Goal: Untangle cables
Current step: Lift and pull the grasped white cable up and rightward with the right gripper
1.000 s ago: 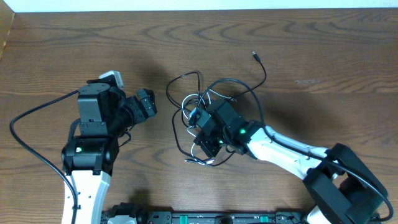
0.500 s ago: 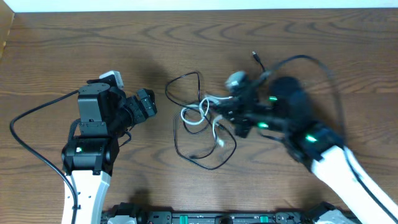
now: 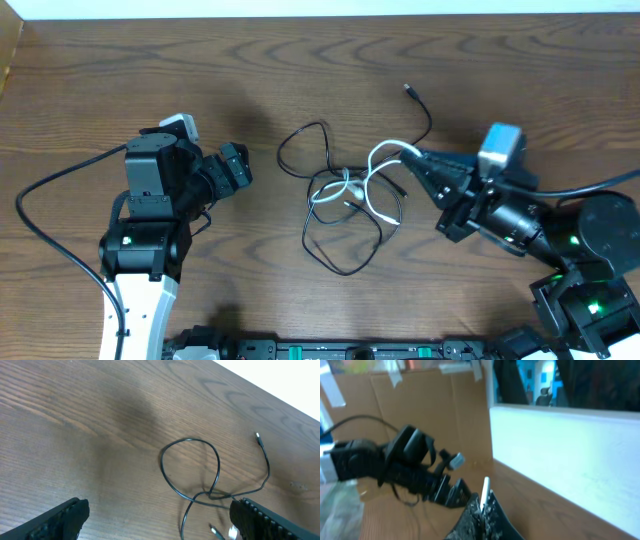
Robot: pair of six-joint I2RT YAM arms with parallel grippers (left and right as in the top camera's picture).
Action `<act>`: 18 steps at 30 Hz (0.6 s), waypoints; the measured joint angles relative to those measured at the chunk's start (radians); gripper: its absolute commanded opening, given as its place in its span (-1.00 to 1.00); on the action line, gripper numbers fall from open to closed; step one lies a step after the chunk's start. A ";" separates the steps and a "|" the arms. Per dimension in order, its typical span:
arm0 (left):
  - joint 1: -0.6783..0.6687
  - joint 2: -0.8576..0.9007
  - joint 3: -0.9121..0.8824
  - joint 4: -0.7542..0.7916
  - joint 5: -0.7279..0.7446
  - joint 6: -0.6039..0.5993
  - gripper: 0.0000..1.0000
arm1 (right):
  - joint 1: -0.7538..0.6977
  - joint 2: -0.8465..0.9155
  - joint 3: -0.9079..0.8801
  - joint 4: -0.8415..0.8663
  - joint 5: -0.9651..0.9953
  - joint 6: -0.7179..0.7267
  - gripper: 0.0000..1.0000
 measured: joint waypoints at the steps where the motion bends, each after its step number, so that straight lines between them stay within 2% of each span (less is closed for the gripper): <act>1: 0.000 0.000 0.000 0.000 0.000 0.000 0.92 | -0.004 0.001 0.000 0.022 0.003 0.016 -0.98; 18: 0.000 0.000 0.000 0.000 0.000 0.000 0.92 | -0.113 0.006 0.001 0.568 0.137 0.332 -0.98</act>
